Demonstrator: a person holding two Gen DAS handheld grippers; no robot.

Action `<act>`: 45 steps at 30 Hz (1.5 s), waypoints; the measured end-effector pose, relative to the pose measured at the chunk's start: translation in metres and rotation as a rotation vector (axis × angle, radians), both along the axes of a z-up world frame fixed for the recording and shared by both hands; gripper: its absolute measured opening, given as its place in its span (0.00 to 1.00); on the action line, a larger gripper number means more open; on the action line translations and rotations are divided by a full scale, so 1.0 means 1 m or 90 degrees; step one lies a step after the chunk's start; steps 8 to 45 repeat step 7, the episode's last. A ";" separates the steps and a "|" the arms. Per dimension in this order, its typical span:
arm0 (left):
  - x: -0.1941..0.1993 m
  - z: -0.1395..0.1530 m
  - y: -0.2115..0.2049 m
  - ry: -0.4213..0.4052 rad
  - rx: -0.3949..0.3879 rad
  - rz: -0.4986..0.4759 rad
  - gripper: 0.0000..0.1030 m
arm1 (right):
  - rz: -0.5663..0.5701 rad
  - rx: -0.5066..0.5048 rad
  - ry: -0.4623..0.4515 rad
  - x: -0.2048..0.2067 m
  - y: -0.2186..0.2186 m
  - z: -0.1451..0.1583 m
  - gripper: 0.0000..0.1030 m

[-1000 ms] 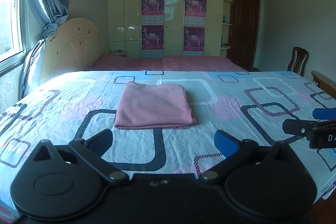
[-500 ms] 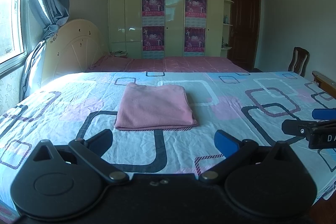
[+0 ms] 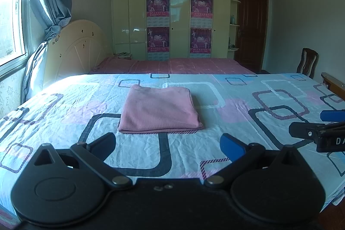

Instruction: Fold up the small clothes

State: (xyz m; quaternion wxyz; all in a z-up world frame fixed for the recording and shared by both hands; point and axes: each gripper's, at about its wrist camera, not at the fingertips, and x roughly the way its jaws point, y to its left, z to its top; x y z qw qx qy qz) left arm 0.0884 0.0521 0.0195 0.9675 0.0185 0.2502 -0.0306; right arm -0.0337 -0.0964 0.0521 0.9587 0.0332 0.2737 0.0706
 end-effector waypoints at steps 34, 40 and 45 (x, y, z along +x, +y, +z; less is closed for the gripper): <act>-0.001 0.001 -0.005 -0.005 0.011 0.002 0.99 | 0.009 0.001 -0.001 0.002 -0.001 0.000 1.00; -0.001 0.001 -0.005 -0.005 0.011 0.002 0.99 | 0.009 0.001 -0.001 0.002 -0.001 0.000 1.00; -0.001 0.001 -0.005 -0.005 0.011 0.002 0.99 | 0.009 0.001 -0.001 0.002 -0.001 0.000 1.00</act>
